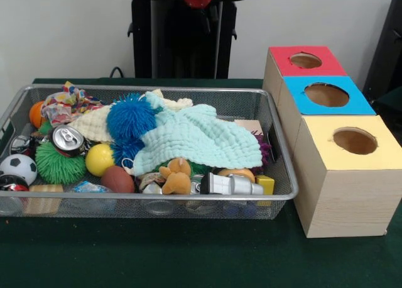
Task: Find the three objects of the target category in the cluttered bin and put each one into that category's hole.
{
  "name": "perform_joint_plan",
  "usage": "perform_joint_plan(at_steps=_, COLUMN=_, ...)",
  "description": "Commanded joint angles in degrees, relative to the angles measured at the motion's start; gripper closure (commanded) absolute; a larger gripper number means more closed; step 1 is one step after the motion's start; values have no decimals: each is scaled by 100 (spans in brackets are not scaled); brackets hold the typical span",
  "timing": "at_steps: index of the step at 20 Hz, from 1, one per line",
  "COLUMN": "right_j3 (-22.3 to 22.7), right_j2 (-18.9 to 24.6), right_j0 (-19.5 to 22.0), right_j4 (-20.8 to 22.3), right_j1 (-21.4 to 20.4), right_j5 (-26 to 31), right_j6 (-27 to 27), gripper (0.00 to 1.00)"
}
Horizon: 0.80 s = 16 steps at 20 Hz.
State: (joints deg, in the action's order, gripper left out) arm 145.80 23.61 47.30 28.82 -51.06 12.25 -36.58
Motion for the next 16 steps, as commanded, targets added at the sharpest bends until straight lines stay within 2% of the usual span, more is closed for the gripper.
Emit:
perform_joint_plan(at_steps=1, right_j3=-355, right_j2=739, right_j0=754, right_j4=-342, right_j1=-804, right_j5=1379, right_j6=312, gripper=0)
perform_joint_plan(at_steps=5, right_j3=-1066, right_j2=640, right_j0=822, right_j4=250, right_j1=-463, right_j5=1599, right_j6=323, gripper=0)
perform_joint_plan(at_steps=8, right_j3=-1715, right_j2=294, right_j0=503, right_j4=853, right_j1=-64, right_j5=1369, right_j6=-135, gripper=0)
perform_joint_plan(at_steps=10, right_j3=-2041, right_j2=111, right_j0=291, right_j4=1051, right_j1=185, right_j5=1184, right_j6=-467, gripper=0)
perform_joint_plan(at_steps=16, right_j3=-2420, right_j2=-179, right_j0=74, right_j4=983, right_j1=751, right_j5=688, right_j6=-1027, gripper=0)
